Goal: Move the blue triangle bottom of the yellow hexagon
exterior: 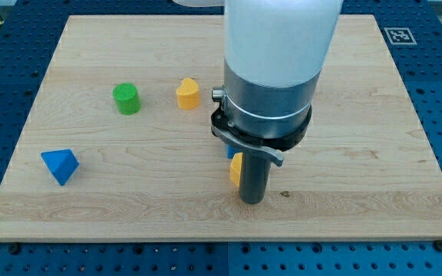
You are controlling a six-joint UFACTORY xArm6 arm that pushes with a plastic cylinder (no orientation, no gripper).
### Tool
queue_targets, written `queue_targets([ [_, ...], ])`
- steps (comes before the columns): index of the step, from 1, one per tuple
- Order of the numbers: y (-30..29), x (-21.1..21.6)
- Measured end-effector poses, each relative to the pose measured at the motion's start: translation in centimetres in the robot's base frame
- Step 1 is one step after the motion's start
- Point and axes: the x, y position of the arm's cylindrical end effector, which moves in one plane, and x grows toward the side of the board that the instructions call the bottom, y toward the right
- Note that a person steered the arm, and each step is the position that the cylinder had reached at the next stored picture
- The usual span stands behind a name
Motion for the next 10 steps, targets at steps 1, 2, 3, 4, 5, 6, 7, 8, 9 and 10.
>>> queue_targets([
  [1, -0.5, 0.1],
  [2, -6.1, 0.4],
  [3, -11.1, -1.3],
  [4, -14.8, -6.2],
  [5, -21.3, -7.9],
  [6, -27.5, -8.2],
  [7, -30.5, -8.1],
  [8, -30.2, -6.2],
  [9, -29.3, -4.6],
  [10, -27.3, -4.2],
])
